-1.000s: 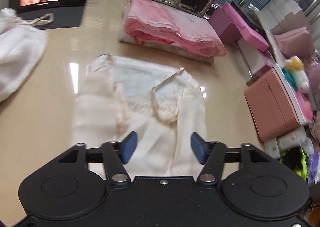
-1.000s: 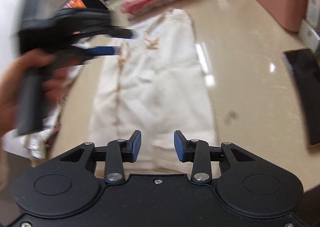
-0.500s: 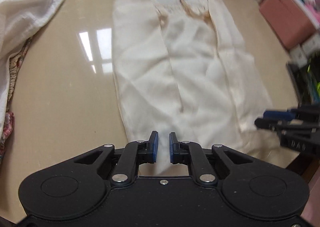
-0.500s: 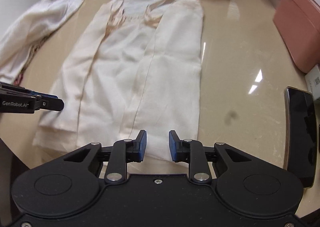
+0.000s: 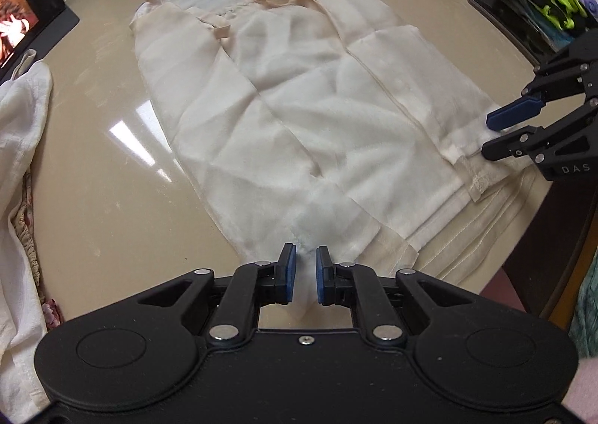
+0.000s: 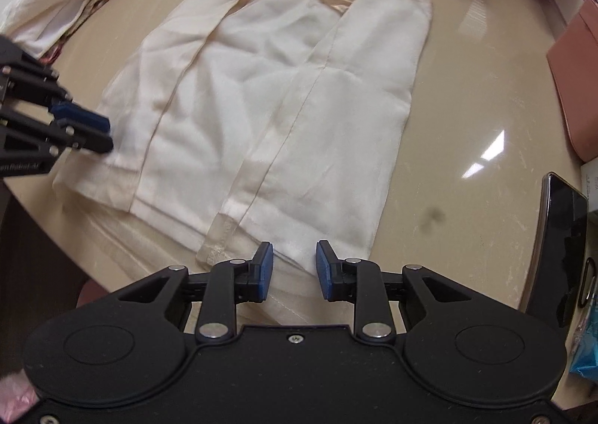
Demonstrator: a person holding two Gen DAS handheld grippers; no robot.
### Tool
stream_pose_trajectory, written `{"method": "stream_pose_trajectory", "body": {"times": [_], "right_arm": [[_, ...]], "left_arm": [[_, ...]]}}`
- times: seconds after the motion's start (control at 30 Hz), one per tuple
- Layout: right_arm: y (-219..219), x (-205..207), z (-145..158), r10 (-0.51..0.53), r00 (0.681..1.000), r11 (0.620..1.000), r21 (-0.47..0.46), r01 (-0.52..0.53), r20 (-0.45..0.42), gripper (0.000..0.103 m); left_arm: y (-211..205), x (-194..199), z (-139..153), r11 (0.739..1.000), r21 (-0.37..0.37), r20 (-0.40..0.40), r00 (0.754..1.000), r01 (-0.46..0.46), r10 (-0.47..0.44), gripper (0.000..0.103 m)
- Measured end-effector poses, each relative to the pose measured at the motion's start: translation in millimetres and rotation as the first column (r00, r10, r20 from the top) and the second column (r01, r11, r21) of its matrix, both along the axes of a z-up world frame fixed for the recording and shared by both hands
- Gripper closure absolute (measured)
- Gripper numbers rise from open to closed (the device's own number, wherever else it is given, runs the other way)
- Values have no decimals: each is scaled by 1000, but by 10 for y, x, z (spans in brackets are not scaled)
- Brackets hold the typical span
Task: Fold clothes
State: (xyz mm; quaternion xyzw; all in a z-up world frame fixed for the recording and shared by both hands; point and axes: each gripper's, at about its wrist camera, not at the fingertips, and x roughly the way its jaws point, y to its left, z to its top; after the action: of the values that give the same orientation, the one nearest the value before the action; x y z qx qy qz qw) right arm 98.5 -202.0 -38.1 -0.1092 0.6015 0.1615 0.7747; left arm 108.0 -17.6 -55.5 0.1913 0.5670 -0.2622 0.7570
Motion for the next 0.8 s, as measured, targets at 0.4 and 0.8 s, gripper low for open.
{"method": "stream_pose_trajectory", "body": {"times": [0.4,0.8], "right_arm": [[116,-33,48,99,992,995,-19,-101,-83,63],[207,263,246,130,985,989,80,-121,-113,21]], "left_arm": [[-21,-178,104,992,99,-4,997,78,-78,91],[7,148,397,981,127,73,988,-144,135,45]]}}
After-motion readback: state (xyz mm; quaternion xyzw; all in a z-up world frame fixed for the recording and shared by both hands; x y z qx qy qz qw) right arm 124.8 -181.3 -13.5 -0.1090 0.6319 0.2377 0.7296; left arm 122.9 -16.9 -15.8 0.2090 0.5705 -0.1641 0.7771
